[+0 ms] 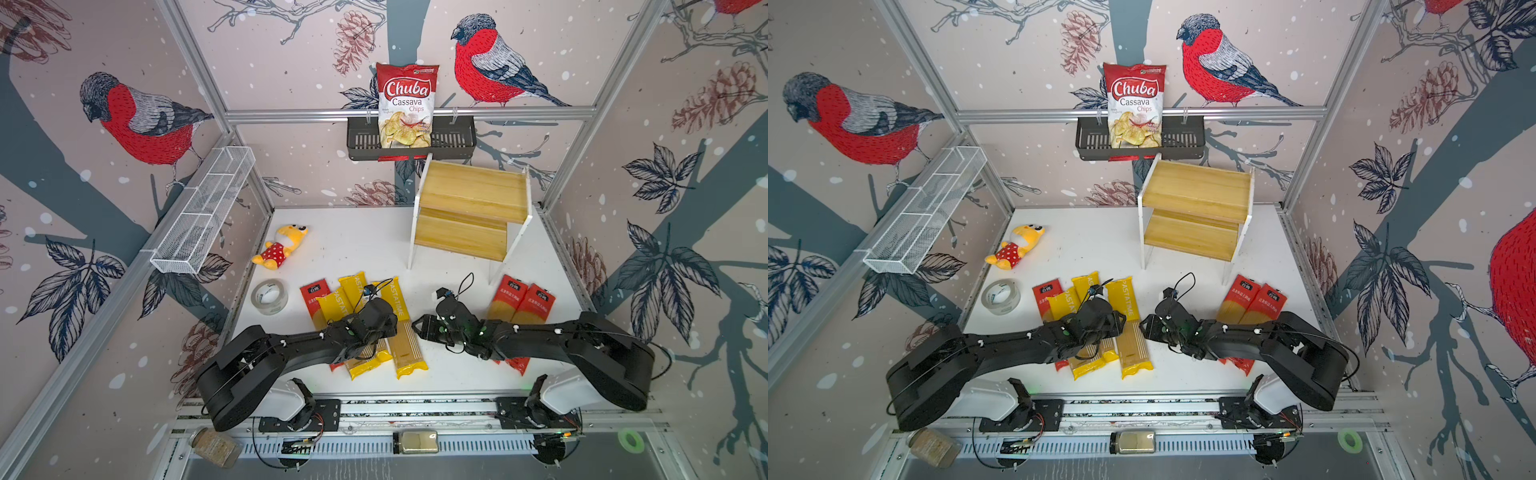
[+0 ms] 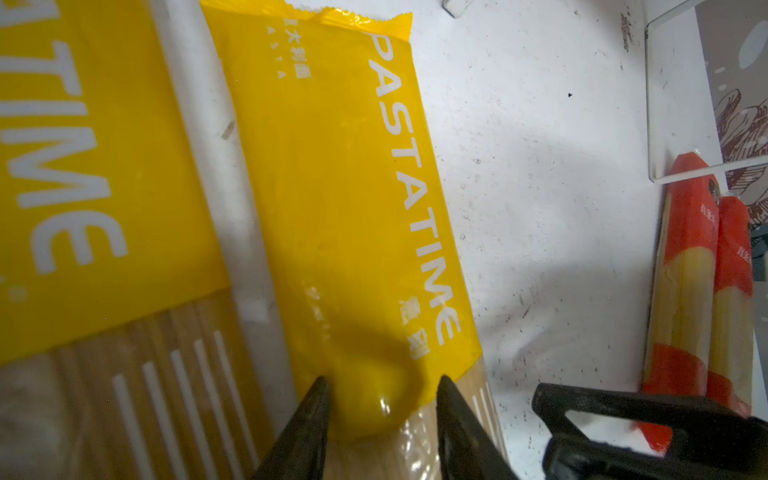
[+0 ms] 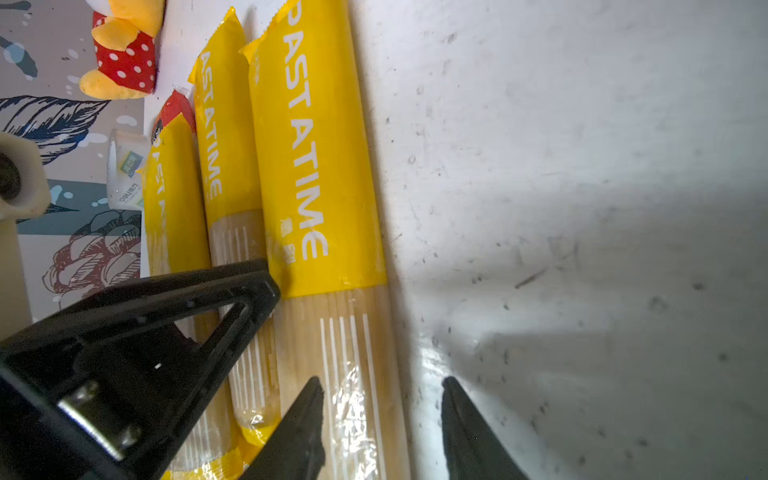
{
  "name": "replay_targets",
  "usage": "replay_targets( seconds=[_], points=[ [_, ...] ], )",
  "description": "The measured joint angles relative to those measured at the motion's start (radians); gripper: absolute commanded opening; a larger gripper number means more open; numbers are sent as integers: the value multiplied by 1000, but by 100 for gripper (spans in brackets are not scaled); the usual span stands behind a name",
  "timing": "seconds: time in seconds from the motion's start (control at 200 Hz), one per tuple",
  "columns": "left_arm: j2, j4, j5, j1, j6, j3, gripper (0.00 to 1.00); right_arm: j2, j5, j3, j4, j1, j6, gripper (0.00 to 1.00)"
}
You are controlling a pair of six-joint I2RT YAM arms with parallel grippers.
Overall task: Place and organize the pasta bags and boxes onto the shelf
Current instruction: 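Close left and right grippers on the yellow bag's two ends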
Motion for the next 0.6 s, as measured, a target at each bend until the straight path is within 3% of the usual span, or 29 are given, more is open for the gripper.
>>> replay_targets(
  seconds=[0.31, 0.6],
  points=[
    [-5, 4, 0, 3, -26, -21, 28, 86, -69, 28, 55, -10, 5, 49],
    [-14, 7, -2, 5, -25, -31, 23, 136, -154, 47, 122, -18, 5, 49]
  ],
)
